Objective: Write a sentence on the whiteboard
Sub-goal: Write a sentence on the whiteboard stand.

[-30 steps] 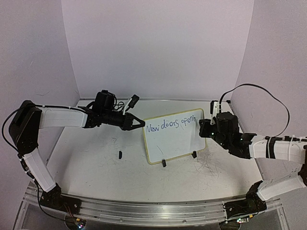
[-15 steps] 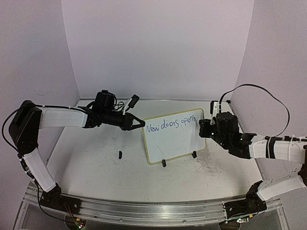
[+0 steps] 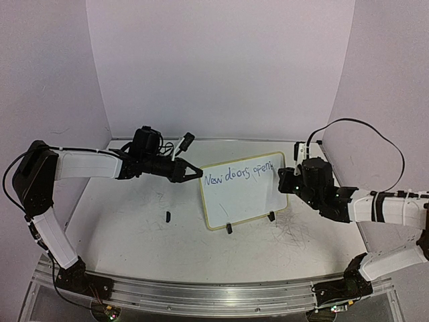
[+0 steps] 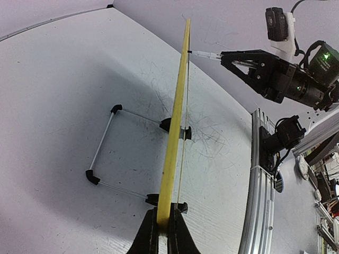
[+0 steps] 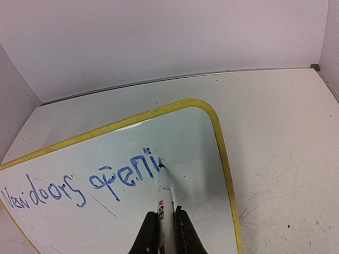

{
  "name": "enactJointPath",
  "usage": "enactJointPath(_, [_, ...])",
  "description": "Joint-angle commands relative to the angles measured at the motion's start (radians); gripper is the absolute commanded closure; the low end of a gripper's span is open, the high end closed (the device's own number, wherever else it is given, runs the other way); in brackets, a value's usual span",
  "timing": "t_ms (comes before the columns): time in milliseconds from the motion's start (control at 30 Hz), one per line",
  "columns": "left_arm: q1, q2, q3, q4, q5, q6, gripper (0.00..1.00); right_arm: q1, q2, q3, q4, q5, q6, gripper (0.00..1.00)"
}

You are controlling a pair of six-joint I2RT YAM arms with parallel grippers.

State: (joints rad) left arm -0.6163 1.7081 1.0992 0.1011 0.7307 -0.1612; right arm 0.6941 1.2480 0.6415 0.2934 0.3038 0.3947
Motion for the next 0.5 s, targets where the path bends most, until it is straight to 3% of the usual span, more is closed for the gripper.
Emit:
enactJointPath(0, [-0.016, -0.019, -0.005, -0.069, -0.002, 0.04, 1.0, -0.007, -0.008, -0.007, -0.011, 0.002, 0.007, 1.0])
enactJointPath(467, [-0.016, -0.018, -0.005, -0.07, -0.002, 0.04, 1.0, -0.006, -0.007, 0.024, 0.021, 0.011, -0.012, 1.0])
